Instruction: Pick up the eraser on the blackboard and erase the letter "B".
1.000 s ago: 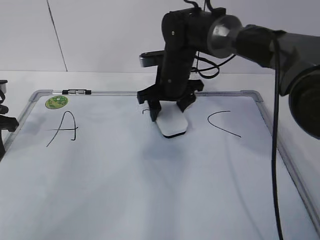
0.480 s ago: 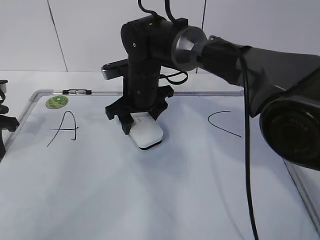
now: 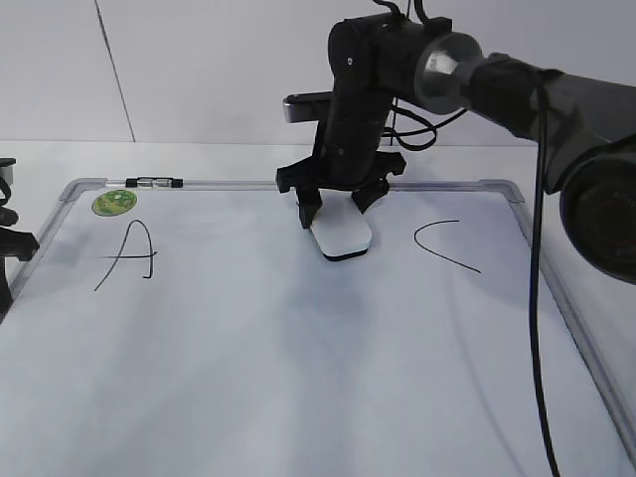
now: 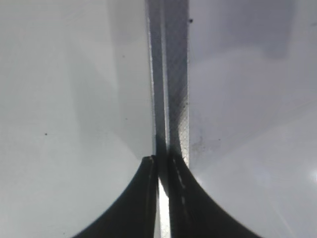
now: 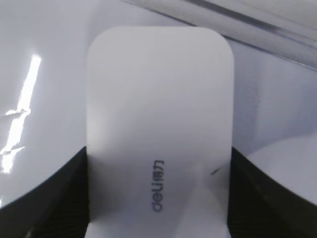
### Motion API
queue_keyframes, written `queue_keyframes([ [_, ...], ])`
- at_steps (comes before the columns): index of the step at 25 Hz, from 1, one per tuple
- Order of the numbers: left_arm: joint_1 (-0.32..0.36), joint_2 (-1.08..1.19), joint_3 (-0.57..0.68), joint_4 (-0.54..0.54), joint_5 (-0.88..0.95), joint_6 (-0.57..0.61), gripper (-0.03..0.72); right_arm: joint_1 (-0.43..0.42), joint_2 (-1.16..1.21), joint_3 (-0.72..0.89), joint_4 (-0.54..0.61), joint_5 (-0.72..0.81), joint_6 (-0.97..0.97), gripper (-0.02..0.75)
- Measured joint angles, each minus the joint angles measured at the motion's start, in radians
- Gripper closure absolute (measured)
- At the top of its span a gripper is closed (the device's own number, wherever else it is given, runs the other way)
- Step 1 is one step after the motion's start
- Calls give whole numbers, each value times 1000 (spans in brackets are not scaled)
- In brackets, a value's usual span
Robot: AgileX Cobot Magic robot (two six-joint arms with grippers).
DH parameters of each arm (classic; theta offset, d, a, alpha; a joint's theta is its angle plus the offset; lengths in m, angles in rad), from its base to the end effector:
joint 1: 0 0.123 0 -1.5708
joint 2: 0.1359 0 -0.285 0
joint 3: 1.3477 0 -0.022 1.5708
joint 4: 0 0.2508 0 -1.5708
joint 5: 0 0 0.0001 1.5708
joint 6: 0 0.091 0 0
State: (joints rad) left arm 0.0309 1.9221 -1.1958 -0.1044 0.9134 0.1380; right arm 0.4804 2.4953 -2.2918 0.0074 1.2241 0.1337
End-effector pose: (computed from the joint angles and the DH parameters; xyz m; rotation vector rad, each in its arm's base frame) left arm 0.3497 0.0033 0.1522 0.0685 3.1130 -0.1268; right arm 0.4618 0.2413 0.1664 -0.5015 2.8787 0.1123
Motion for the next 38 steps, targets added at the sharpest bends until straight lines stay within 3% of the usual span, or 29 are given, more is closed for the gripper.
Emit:
queue_keyframes([
  [7, 0, 0, 0, 4, 6, 0, 670, 31, 0, 0, 37, 0, -22, 191],
  [14, 0, 0, -2, 6, 7, 0, 670, 204, 1, 0, 90, 0, -41, 191],
  [18, 0, 0, -2, 5, 7, 0, 670, 235, 2, -2, 103, 0, -49, 191],
  [24, 0, 0, -2, 5, 7, 0, 670, 193, 2, -6, 125, 0, -49, 191],
  [32, 0, 0, -2, 2, 7, 0, 670, 36, 2, -6, 112, -2, -23, 191],
  [38, 0, 0, -2, 2, 7, 0, 670, 21, -17, 3, 122, 1, -23, 191],
])
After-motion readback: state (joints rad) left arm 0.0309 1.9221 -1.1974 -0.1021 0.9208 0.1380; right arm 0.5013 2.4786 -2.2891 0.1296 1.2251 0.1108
